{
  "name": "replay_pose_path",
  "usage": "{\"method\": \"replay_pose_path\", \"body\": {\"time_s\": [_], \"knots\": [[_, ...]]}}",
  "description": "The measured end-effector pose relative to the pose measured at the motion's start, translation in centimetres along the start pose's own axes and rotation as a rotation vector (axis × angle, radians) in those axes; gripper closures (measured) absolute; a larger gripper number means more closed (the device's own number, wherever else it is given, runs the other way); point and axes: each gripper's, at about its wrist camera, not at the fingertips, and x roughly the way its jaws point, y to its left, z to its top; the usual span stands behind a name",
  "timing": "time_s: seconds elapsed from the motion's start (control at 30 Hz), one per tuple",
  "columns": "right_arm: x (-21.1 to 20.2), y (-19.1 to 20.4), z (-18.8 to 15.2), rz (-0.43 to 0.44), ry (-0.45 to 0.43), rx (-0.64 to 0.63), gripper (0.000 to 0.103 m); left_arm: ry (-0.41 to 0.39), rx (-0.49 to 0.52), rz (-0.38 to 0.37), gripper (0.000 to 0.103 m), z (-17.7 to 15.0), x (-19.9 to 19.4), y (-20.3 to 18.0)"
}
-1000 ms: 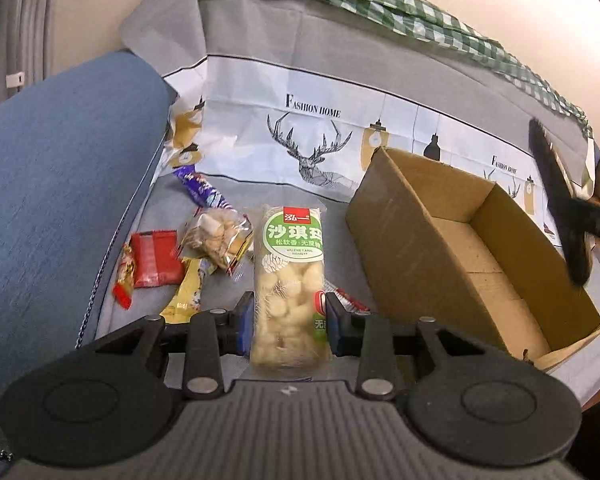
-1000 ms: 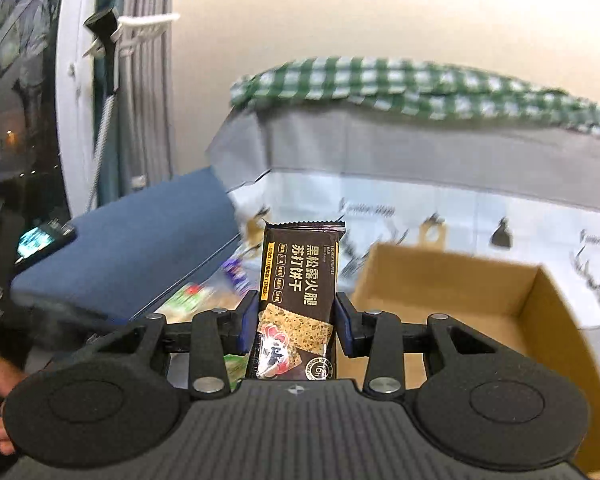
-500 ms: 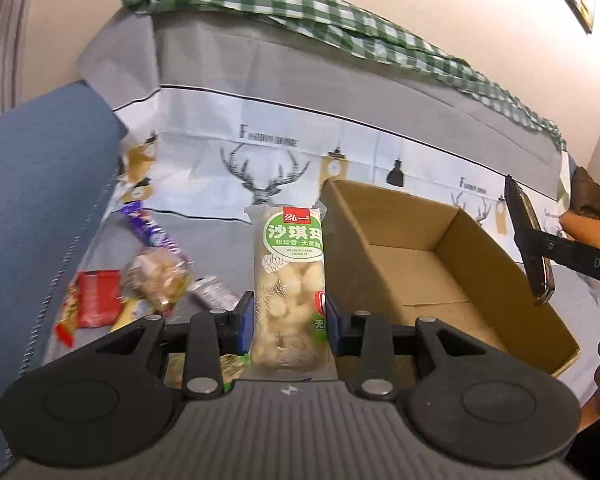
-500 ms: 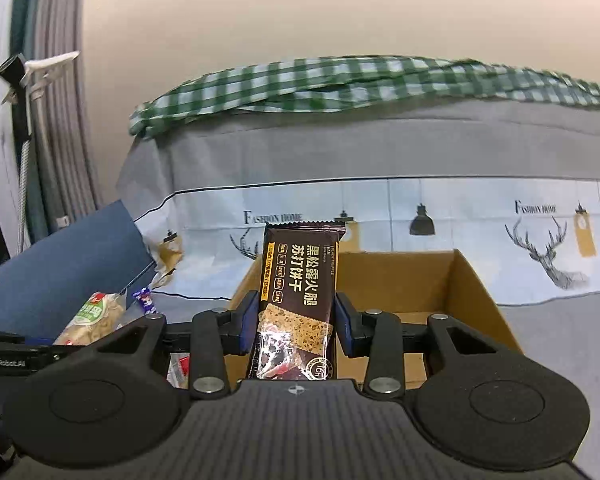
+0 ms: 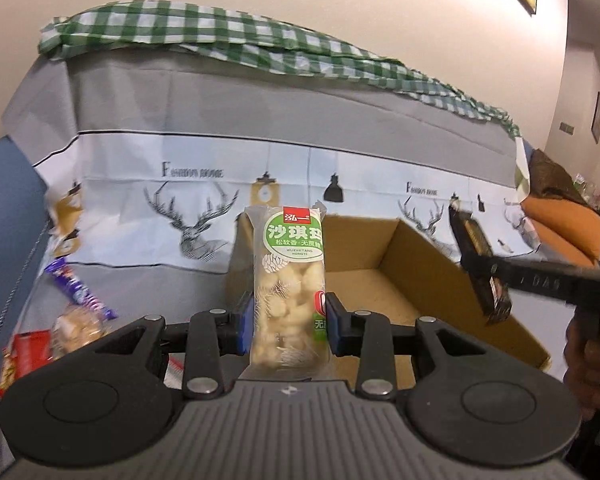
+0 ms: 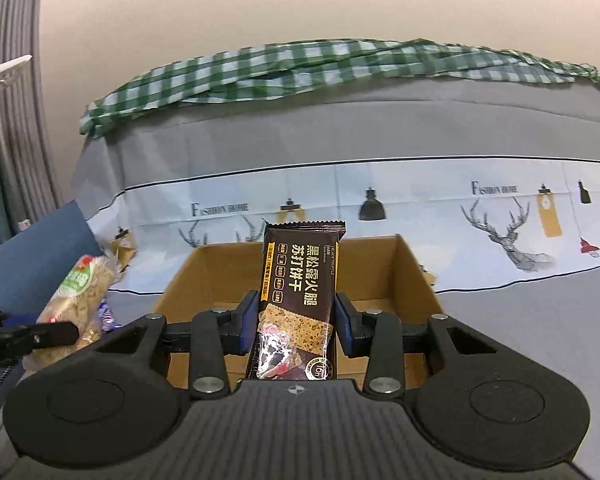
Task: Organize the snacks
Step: 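Carry the cracker bar and peanut bag with both tools over the cardboard box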
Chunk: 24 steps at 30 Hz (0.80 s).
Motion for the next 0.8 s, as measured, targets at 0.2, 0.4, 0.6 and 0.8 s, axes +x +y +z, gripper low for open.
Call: {"method": "replay_pose_path", "body": {"time_s": [0.2,0.4,0.6,0.8], "knots": [[0.5,-0.7,-0.2,-0.026,0.013,-0.015,0.062,-0.023,-0.002,-0.049,0.064,1.4,2.0,-1.9],[0.7,-1.2,-0.6,-0.047,0.026,-0.027,0.062,-0.009,-0.001,-0.097,0.064,0.9,2.5,-3.1],[0.9,-2.2,-0.6,-0.078,0.033,-0.008,0.062,0.001,-0.011,-0.122,0.064,0.8,3.4,-3.9],[1.1,-2.8,-0.8,-0.092,0.04,0.012,0.062,0.01,-0.02,-0.132,0.064,0.8,3.6,-4.1]]}}
